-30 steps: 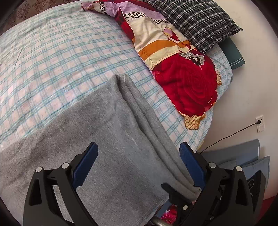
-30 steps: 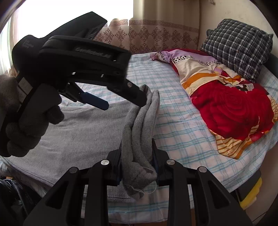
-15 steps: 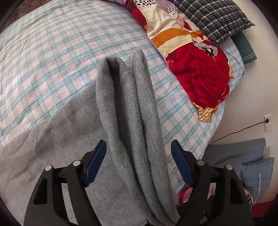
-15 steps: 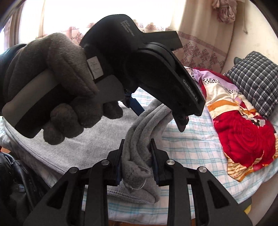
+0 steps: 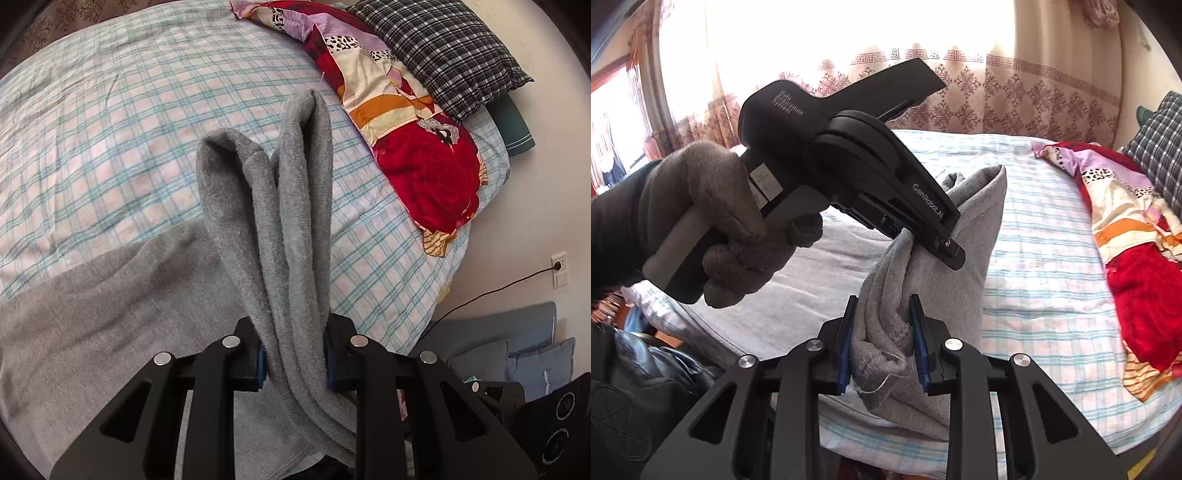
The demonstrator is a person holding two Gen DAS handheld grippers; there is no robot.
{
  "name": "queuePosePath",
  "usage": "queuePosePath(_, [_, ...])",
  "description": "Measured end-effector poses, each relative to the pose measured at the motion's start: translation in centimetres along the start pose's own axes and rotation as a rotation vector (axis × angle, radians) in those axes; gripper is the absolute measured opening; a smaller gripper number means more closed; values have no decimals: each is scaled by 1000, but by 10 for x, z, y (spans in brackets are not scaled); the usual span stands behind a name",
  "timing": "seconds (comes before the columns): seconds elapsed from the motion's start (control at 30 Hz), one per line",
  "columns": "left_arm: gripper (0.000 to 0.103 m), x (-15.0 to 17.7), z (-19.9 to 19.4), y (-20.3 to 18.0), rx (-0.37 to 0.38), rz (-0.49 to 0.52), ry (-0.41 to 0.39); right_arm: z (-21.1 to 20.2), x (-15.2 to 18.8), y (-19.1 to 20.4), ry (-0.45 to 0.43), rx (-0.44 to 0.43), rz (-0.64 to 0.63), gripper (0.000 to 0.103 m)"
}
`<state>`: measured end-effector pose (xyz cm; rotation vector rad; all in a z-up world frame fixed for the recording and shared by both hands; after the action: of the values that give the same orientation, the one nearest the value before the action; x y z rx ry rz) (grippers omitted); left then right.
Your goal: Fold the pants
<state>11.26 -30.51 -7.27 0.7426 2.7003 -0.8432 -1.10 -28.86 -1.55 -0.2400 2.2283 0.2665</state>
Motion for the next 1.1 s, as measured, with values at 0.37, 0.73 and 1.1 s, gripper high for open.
queuePosePath(0.37, [23,37,-62,92,-57,-118,-86,40,-13,89,50,-251,65,27])
queuePosePath(0.73, [23,83,-68,182,-84,-238,-104,103,-2,149,215,-317,50,42])
queuePosePath(1.1, [23,111,-76,215,-87,-293,-128,67,-15,65,146,-199,241,53])
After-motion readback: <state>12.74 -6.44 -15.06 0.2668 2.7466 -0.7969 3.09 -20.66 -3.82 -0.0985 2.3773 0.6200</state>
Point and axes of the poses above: each gripper's, at about its wrist camera, not at the fingertips, and z roughly the way its jaws point, y to its left, x to its underside, the point moved 9 cm from there along z, roughly the way its jaws point, and after that the axes turned 6 degrees about -y, right-handed, at the moved point
